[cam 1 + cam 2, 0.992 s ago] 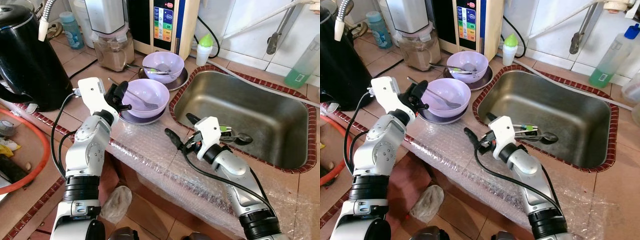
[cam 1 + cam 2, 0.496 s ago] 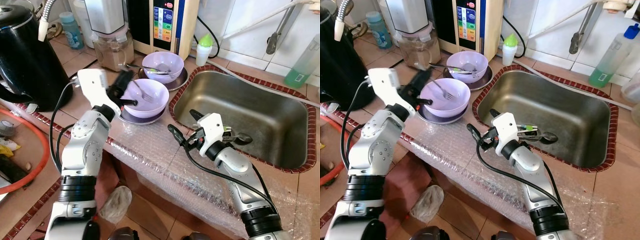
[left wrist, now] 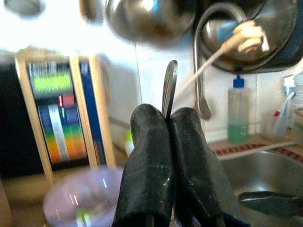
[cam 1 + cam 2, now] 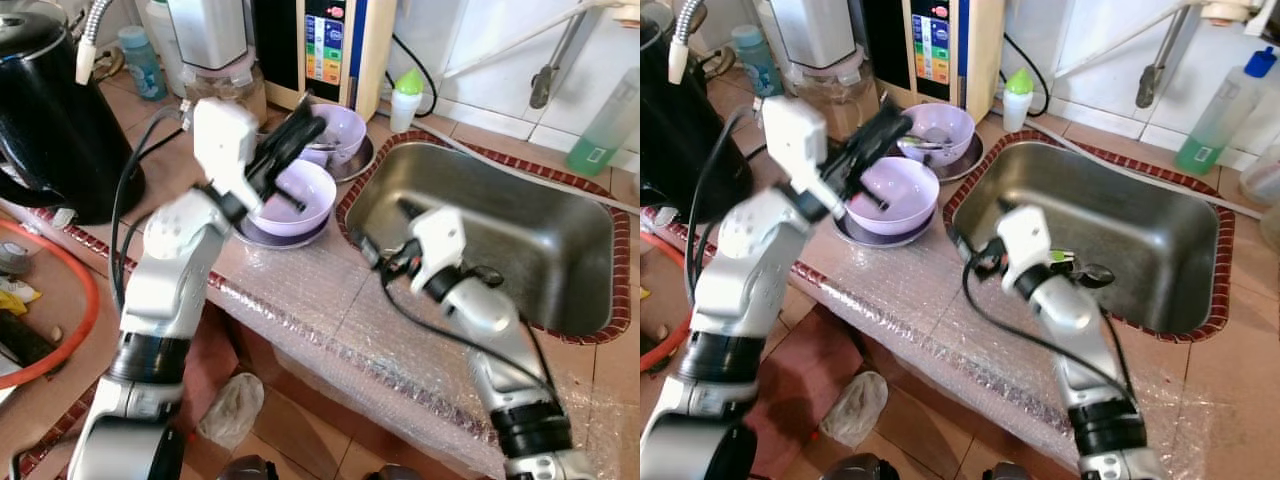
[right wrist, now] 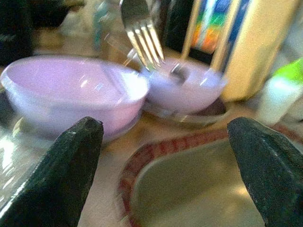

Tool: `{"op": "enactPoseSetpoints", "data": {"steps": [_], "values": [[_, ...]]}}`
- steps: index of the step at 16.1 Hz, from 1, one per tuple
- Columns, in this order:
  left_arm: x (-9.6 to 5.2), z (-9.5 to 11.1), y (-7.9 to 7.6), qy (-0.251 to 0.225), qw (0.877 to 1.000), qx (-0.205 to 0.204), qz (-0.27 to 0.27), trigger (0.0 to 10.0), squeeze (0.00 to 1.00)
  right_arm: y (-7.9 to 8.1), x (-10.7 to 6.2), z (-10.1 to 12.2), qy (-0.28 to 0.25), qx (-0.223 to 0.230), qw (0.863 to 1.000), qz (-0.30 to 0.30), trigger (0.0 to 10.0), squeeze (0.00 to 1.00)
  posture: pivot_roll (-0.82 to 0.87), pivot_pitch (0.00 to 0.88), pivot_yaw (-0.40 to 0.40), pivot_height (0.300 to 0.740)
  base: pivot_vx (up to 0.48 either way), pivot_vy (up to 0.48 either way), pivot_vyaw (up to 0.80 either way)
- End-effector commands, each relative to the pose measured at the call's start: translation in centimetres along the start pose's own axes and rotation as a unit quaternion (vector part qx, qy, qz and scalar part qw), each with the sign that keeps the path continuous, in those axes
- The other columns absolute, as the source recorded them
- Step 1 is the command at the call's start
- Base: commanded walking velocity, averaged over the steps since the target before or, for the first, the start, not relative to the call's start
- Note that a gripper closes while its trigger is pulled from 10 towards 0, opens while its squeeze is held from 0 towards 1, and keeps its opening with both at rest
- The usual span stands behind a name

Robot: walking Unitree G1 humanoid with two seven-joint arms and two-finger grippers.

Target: Kitchen organization

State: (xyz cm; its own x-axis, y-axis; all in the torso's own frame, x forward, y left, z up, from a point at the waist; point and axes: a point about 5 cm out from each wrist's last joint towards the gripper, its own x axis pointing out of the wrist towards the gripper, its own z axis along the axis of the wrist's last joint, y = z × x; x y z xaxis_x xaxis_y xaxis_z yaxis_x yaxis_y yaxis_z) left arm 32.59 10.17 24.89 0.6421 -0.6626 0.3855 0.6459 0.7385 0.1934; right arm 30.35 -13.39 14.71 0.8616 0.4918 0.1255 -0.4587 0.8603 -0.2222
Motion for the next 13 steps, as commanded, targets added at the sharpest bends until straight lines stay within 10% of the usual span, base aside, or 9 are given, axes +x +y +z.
{"op": "enactPoseSetpoints", "data": {"steps": [1, 9, 10, 13], "values": [[0.6, 1.4, 0.3, -0.032, 0.998, 0.048, -0.001, 0.0, 0.0, -0.7, 0.2, 1.3, -0.027, -0.024, 0.999, -0.023, 10.0, 0.0, -0.11, 0.003, 0.064, 0.74, 0.0, 0.0, 0.0], [1.8, -2.8, -4.8, 0.029, 0.989, -0.036, -0.137, 0.0, 0.0, -1.4, 0.8, 1.8, -0.041, -0.056, 0.996, -0.051, 10.0, 0.0, -0.11, 0.002, 0.063, 0.74, 0.0, 0.0, 0.0], [1.8, -3.3, -5.4, 0.034, 0.988, -0.049, -0.145, 0.0, 0.0, -1.4, 0.8, 1.7, -0.04, -0.056, 0.996, -0.053, 0.0, 0.0, -0.12, 0.005, 0.064, 0.74, 0.0, 0.0, 0.0], [1.8, -4.2, -6.0, 0.047, 0.985, -0.055, -0.159, 0.0, 0.0, -1.4, 0.7, 1.7, -0.042, -0.051, 0.996, -0.052, 0.0, 0.0, -0.12, 0.009, 0.066, 0.74, 0.0, 0.0, 0.0]]}}
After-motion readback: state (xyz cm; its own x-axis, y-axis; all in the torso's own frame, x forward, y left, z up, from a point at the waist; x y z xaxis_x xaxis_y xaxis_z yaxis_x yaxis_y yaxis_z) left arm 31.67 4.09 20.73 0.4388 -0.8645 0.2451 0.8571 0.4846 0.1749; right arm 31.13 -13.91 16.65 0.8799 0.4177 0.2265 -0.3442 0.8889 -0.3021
